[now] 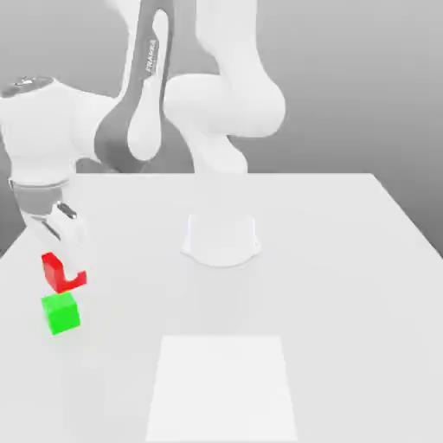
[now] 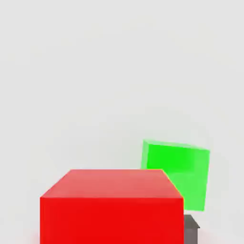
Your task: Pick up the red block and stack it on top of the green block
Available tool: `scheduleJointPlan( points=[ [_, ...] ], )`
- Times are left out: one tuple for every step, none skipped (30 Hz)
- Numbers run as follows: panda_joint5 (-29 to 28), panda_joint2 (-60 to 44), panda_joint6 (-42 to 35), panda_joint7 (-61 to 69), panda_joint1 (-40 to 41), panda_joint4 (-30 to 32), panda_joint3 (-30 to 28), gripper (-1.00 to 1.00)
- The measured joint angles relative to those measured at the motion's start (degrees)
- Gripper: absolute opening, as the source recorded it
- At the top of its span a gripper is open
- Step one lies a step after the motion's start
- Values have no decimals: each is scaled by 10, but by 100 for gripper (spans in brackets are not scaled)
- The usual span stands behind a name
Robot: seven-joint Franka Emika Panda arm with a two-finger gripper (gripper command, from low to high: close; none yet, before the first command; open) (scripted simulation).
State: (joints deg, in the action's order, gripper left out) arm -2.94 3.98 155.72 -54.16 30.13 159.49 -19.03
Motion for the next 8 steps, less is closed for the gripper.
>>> scheduleJointPlan(
  points=[
    [15,-19,17,11,-1,-1,-1,-100],
    [33,-39,35,24,-1,-2,-2,-100],
    [54,-60,54,39,2,-3,5,-100],
    [76,-82,73,54,6,-4,16,-100],
    [93,-97,87,66,11,-5,25,100],
    [93,-97,87,66,11,-5,25,100],
    [93,-97,87,66,11,-5,25,100],
    [93,-97,87,66,11,-5,25,100]
  ],
)
